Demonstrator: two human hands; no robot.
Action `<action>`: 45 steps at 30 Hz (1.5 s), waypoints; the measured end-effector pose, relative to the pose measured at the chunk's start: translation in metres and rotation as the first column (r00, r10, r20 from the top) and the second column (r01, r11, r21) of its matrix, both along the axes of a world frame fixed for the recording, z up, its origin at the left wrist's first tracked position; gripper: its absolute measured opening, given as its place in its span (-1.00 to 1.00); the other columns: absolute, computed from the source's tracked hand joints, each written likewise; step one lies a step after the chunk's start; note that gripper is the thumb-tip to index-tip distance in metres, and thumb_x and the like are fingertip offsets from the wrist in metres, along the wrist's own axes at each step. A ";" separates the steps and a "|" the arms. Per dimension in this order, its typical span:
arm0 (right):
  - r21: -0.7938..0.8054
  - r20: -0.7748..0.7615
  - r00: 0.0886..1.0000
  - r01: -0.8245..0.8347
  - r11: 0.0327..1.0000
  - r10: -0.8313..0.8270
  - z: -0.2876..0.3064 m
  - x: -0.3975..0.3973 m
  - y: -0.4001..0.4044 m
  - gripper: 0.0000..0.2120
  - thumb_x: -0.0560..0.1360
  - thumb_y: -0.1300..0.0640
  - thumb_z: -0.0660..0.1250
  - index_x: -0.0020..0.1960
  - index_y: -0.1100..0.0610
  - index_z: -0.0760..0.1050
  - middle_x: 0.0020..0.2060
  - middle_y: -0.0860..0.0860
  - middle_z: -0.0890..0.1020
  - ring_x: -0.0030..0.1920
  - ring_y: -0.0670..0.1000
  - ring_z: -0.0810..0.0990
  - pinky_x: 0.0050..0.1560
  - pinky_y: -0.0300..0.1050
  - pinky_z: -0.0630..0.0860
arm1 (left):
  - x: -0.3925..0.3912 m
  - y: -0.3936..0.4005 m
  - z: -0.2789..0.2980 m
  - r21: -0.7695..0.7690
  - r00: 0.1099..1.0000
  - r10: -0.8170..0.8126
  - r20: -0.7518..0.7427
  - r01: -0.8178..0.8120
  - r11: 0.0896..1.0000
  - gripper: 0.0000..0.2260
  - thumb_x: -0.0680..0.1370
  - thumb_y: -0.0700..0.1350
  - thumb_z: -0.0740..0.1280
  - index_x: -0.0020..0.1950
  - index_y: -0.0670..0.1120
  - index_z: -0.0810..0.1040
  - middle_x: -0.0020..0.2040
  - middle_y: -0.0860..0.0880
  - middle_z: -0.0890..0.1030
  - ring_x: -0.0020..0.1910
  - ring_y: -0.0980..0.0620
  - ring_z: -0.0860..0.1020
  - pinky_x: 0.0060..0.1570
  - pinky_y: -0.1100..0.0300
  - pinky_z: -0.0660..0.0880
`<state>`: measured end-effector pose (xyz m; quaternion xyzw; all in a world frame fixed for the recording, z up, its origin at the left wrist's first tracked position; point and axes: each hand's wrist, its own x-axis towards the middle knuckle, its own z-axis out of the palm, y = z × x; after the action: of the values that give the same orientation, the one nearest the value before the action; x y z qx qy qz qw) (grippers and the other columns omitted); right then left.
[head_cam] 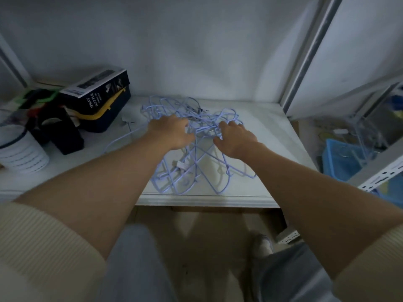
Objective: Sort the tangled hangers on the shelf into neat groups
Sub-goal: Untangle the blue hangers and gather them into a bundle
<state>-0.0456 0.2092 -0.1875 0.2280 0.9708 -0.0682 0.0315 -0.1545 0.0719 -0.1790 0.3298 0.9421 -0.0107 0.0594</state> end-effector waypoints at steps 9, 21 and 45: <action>-0.071 0.049 0.997 0.069 0.995 -0.065 -0.036 -0.043 0.031 -0.64 0.56 0.16 0.14 0.34 0.21 0.28 0.27 0.20 0.45 0.27 0.23 0.46 0.14 0.06 0.44 | -0.040 0.022 -0.032 0.010 1.000 -0.020 -0.005 0.021 1.000 -0.49 0.55 0.23 0.18 0.43 0.03 0.35 0.43 -0.06 0.40 0.37 -0.16 0.40 0.27 -0.03 0.38; -0.086 0.082 0.986 0.152 0.985 -0.145 -0.066 -0.081 0.042 -0.65 0.51 0.26 0.20 0.29 0.23 0.36 0.21 0.19 0.50 0.24 0.23 0.51 0.11 0.01 0.47 | -0.070 0.038 -0.060 0.033 0.997 -0.026 -0.066 0.028 0.999 -0.73 0.60 -0.01 0.16 0.20 -0.11 0.47 0.18 -0.15 0.52 0.11 -0.19 0.52 0.07 0.00 0.47; -0.277 -0.264 0.940 0.140 0.951 -0.215 -0.064 -0.097 0.082 -0.54 0.47 0.33 0.11 0.32 0.10 0.44 0.24 0.20 0.56 0.23 0.26 0.52 0.13 0.00 0.46 | -0.083 0.038 -0.056 0.083 0.959 -0.061 -0.278 0.087 0.993 -0.74 0.56 -0.15 0.15 0.21 -0.14 0.49 0.16 -0.17 0.53 0.14 -0.20 0.49 0.03 -0.01 0.41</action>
<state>-0.1426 0.2913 -0.2518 0.2968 0.9232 -0.2272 -0.0892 -0.2380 0.1102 -0.2347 0.3626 0.9277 -0.0143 -0.0879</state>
